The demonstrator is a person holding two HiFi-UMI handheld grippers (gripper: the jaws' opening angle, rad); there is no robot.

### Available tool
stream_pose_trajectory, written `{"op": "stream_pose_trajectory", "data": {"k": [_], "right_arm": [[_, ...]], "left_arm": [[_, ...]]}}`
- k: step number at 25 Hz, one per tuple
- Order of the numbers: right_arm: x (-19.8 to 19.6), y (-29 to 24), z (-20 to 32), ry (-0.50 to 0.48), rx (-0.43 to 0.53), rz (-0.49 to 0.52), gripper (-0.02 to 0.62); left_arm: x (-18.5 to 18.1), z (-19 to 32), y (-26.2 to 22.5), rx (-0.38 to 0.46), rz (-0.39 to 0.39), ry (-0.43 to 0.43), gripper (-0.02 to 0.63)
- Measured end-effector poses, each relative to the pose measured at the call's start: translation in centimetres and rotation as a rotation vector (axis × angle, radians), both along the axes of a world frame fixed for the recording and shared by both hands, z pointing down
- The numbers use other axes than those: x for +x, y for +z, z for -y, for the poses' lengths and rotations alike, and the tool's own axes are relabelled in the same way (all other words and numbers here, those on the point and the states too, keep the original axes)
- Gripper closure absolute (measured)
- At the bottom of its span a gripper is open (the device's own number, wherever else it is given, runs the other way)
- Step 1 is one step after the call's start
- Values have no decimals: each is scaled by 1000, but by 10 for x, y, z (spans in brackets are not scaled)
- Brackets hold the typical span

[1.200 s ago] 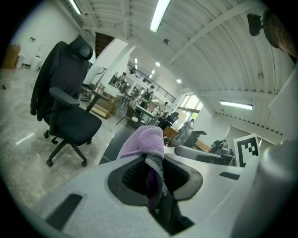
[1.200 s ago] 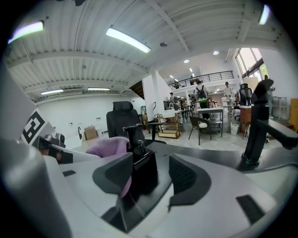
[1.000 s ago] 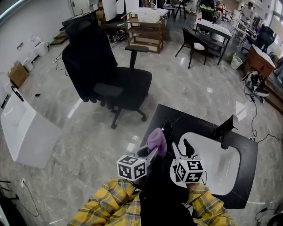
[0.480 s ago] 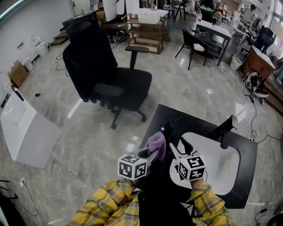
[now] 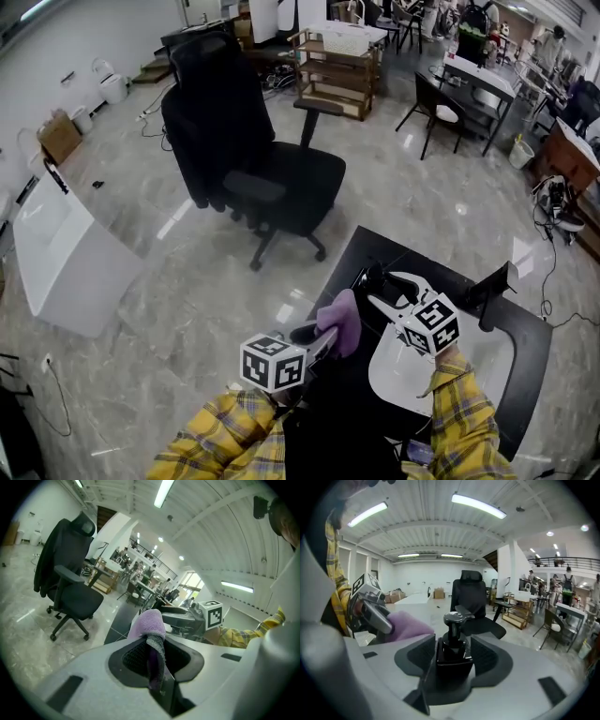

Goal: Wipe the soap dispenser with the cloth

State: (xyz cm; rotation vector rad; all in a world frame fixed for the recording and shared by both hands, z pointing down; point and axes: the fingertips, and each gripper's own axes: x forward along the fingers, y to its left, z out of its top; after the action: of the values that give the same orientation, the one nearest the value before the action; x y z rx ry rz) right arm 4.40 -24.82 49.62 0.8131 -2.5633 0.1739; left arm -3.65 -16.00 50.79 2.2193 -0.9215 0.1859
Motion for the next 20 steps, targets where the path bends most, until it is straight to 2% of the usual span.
{"op": "stream_pose_trajectory", "data": {"k": [3, 7, 11, 14, 17, 20], "right_arm": [[-11, 2, 5, -118, -13, -34, 380], [-19, 12, 7, -282, -74, -109, 380], [-20, 18, 12, -370, -106, -168, 391], [-22, 18, 13, -362, -133, -155, 405], [-19, 18, 14, -287, -160, -125, 408], [-19, 17, 14, -205, -146, -105, 410]], "left_arm": [[-12, -4, -2, 0, 5, -26, 541], [-21, -7, -2, -3, 7, -51, 541], [-22, -9, -1, -3, 12, -62, 541], [-23, -8, 0, 0, 18, -65, 541], [-22, -6, 0, -2, 17, -69, 541], [-21, -3, 0, -4, 14, -71, 541]]}}
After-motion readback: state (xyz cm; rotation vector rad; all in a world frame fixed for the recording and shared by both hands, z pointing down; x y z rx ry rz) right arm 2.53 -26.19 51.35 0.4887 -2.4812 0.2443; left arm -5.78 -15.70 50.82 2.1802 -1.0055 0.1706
